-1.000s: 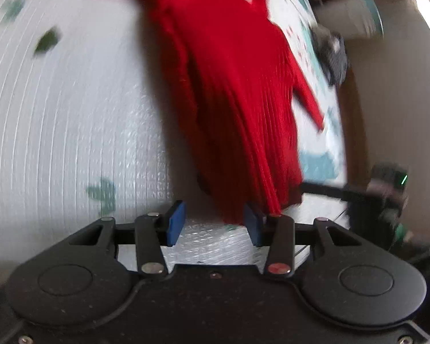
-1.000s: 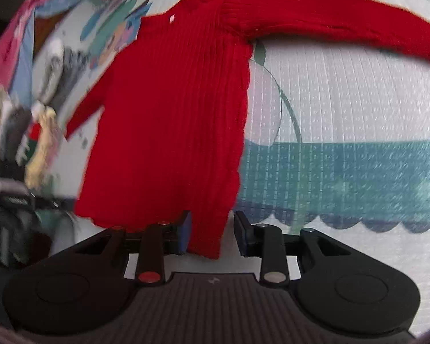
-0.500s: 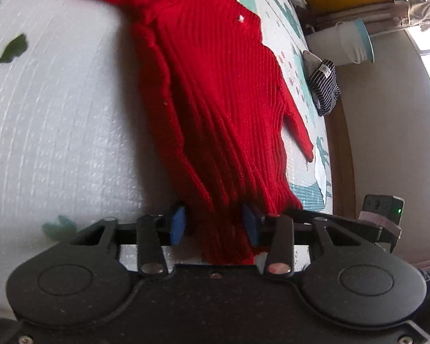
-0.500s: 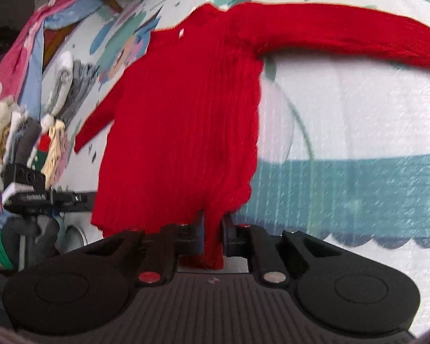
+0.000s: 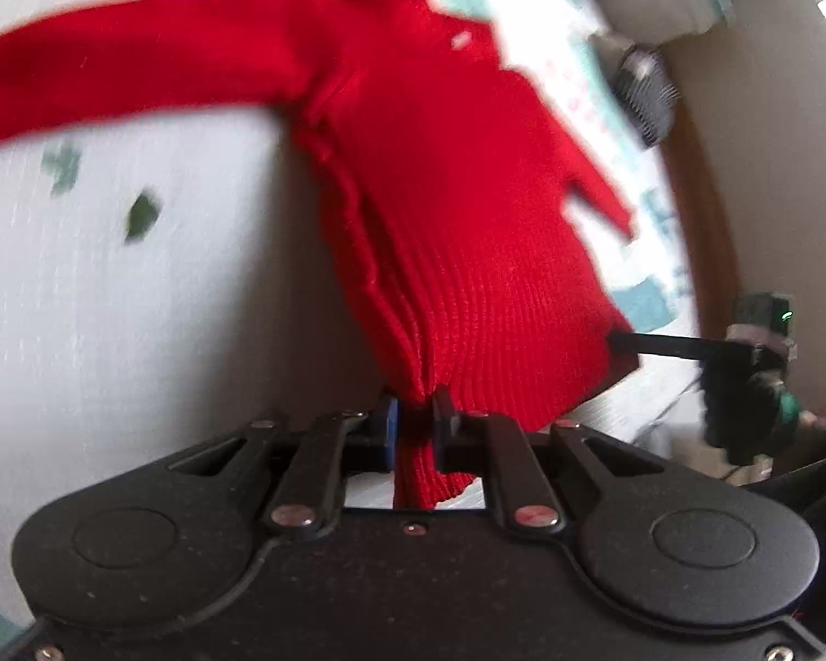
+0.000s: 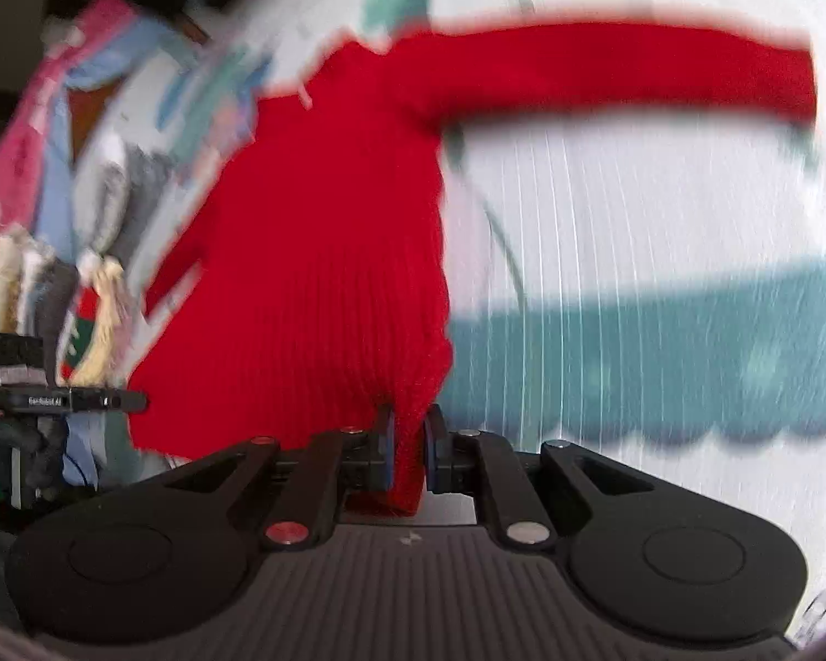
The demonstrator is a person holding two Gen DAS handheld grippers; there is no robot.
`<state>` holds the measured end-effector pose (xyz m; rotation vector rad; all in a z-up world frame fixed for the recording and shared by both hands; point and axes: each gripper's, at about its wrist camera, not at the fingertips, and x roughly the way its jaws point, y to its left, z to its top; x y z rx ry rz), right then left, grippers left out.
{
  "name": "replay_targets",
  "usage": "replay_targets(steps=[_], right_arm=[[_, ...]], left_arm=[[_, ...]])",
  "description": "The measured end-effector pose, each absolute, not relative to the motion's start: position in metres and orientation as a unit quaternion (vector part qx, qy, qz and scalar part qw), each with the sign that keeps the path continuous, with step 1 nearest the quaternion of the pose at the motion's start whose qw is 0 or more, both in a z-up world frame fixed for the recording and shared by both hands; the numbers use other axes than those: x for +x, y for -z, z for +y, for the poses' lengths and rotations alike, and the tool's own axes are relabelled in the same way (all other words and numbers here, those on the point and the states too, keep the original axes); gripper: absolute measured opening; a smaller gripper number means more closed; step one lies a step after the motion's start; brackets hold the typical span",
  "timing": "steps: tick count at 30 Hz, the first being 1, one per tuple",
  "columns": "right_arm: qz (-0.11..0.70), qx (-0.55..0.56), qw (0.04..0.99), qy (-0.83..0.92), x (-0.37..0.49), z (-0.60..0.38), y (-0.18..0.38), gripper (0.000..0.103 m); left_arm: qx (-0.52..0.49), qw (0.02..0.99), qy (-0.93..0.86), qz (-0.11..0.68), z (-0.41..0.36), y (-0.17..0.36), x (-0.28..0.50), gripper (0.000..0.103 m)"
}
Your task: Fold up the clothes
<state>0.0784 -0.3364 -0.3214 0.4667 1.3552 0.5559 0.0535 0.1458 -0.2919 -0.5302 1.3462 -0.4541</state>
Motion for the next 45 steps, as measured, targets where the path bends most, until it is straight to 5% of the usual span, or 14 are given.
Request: replay_targets(steps=[3, 4, 7, 12, 15, 16, 17, 22, 25, 26, 31, 38, 41, 45], right_arm=[[0.628, 0.178, 0.713, -0.256, 0.073, -0.326, 0.327, 0.02], [0.623, 0.178, 0.716, -0.26, 0.072, -0.325, 0.325, 0.032], [0.608, 0.204, 0.724, -0.255, 0.075, -0.327, 0.321, 0.053], [0.59, 0.184, 0.744, -0.254, 0.079, -0.316, 0.322, 0.05], [0.593, 0.142, 0.749, -0.259, 0.082, -0.301, 0.324, 0.015], [0.591, 0.125, 0.751, -0.264, 0.079, -0.298, 0.324, 0.015], [0.591, 0.109, 0.751, -0.274, 0.078, -0.295, 0.323, 0.014], [0.625, 0.073, 0.72, -0.292, 0.08, -0.293, 0.32, 0.018], [0.603, 0.035, 0.742, -0.29, 0.083, -0.298, 0.305, 0.04], [0.592, 0.026, 0.752, -0.288, 0.086, -0.302, 0.299, 0.04], [0.512, -0.013, 0.811, -0.284, 0.115, -0.291, 0.276, 0.04], [0.382, -0.156, 0.848, -0.333, 0.153, -0.215, 0.271, 0.038], [0.433, -0.177, 0.829, -0.306, 0.182, -0.209, 0.294, 0.037], [0.459, -0.166, 0.814, -0.316, 0.199, -0.222, 0.311, 0.04]], left_arm=[[-0.214, 0.726, 0.169, 0.631, 0.144, 0.306, 0.046, 0.011], [-0.218, 0.727, 0.165, 0.63, 0.145, 0.306, 0.044, 0.017], [-0.231, 0.739, 0.159, 0.613, 0.151, 0.299, 0.039, 0.056], [-0.249, 0.747, 0.154, 0.597, 0.156, 0.3, 0.046, 0.055], [-0.222, 0.752, 0.148, 0.603, 0.135, 0.306, 0.05, 0.044], [-0.201, 0.757, 0.149, 0.604, 0.128, 0.303, 0.05, 0.009], [-0.205, 0.751, 0.157, 0.607, 0.126, 0.303, 0.051, 0.003], [-0.207, 0.733, 0.15, 0.63, 0.131, 0.31, 0.045, 0.005], [-0.17, 0.753, 0.148, 0.618, 0.133, 0.296, 0.051, 0.035], [-0.131, 0.774, 0.147, 0.602, 0.132, 0.284, 0.054, 0.037], [-0.025, 0.847, 0.177, 0.501, 0.113, 0.251, 0.084, 0.04], [0.056, 0.885, 0.203, 0.415, 0.088, 0.275, 0.151, 0.041], [0.002, 0.877, 0.173, 0.449, 0.112, 0.303, 0.175, 0.05], [0.032, 0.874, 0.177, 0.451, 0.11, 0.292, 0.184, 0.045]])
